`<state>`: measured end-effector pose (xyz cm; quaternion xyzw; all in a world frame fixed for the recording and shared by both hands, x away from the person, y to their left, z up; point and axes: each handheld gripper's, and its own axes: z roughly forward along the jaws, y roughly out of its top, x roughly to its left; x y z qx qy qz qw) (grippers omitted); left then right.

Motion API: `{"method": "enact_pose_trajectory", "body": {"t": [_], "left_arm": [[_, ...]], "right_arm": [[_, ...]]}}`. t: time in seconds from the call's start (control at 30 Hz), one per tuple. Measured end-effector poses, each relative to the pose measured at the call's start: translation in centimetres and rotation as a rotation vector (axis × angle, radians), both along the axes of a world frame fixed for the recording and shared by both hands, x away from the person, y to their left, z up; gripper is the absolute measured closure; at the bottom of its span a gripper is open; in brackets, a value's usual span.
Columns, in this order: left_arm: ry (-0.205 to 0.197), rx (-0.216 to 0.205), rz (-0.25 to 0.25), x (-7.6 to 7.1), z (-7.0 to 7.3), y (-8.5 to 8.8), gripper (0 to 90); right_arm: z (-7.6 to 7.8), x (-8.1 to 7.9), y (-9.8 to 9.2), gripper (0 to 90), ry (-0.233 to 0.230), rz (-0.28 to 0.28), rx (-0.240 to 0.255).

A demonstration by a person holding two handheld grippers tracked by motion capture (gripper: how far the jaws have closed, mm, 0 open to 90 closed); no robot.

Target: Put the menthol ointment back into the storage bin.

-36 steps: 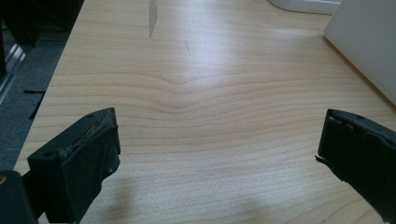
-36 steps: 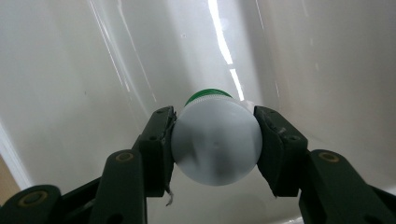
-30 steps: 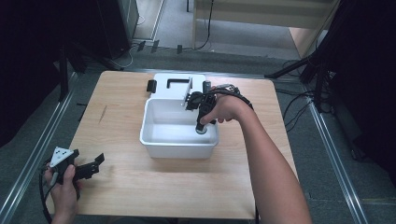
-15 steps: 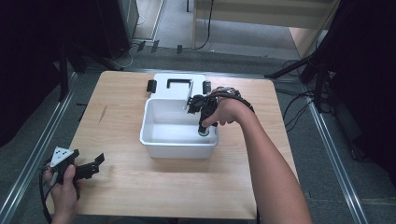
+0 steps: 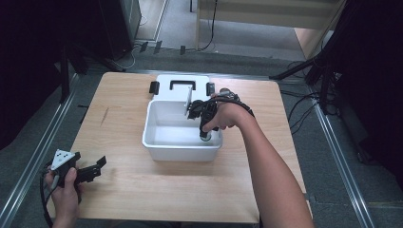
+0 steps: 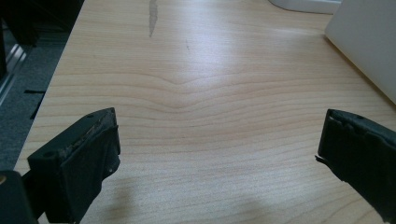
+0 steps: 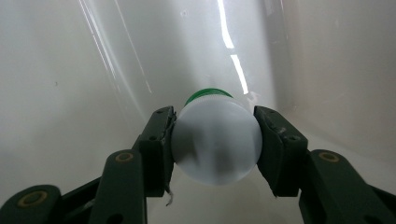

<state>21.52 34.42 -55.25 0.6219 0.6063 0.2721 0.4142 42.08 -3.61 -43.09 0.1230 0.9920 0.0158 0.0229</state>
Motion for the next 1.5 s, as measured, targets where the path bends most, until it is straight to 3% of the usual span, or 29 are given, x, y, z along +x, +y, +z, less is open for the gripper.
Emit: {"method": "enact_pose_trajectory", "body": {"t": [0.47, 1.23, 1.5], "left_arm": [[0.004, -0.001, -0.002, 0.0, 0.0, 0.0, 0.0], [0.005, -0.001, -0.003, 0.0, 0.0, 0.0, 0.0], [0.005, -0.002, -0.003, 0.0, 0.0, 0.0, 0.0]], "right_arm": [[-1.2, 0.1, 0.1, 51.5, 0.004, -0.001, -0.035], [-1.4, -0.1, 0.3, 51.0, -0.011, 0.008, -0.067], [-1.4, -0.1, 0.2, 56.3, -0.022, 0.023, -0.074]]}}
